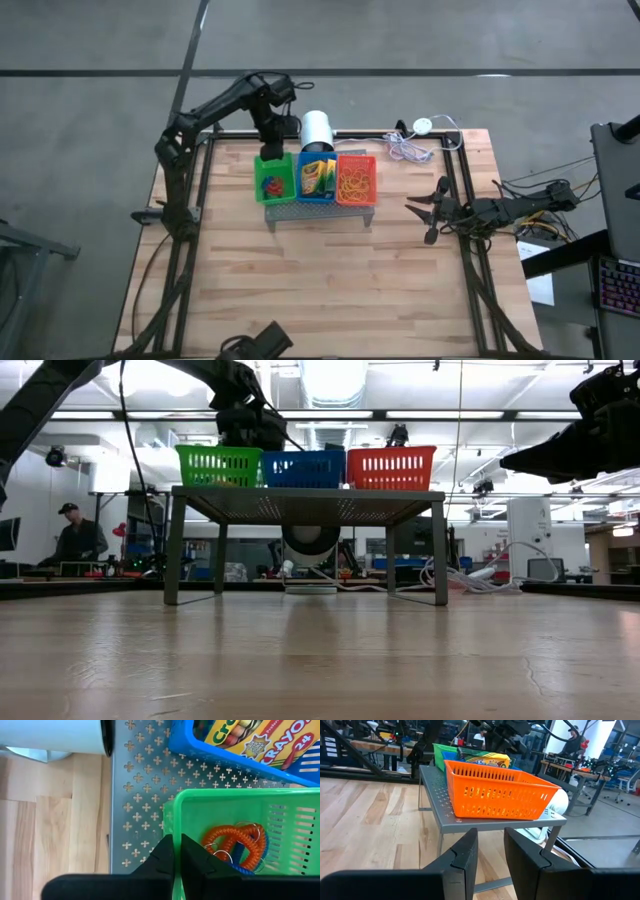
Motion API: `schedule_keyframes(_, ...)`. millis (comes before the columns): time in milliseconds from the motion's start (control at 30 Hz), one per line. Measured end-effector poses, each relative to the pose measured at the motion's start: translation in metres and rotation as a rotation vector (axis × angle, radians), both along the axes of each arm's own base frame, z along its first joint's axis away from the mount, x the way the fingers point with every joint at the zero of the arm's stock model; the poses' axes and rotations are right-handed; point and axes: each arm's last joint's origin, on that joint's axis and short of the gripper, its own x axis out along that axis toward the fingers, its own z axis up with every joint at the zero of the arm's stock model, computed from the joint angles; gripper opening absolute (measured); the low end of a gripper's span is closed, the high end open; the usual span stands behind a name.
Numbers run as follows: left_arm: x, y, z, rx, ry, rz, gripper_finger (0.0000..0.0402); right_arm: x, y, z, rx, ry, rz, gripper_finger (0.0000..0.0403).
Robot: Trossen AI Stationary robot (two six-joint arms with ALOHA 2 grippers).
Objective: Pick & Place Office Desk Supplies
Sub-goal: Put the colored spring keychains into the green bin on the shelf, then return to Home Position
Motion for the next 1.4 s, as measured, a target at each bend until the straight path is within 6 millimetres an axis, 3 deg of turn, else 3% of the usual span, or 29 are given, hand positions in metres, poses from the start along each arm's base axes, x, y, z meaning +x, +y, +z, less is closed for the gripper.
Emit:
schedule_keyframes(300,0.009,-0.003,0.000,0.009,-0.073,-0.024,0.0028,0.000,0.000,0.000,0.000,0.000,0.001,0.0091)
schedule_keyframes(700,0.010,-0.004,0.000,0.016,-0.035,0.021,0.0040,0.000,0.000,0.000,0.000,0.000,0.001,0.0091)
schedule_keyframes(1400,0.005,-0.009,0.004,-0.007,0.014,0.053,0.0173,0.000,0.000,0.000,0.000,0.000,0.000,0.0091)
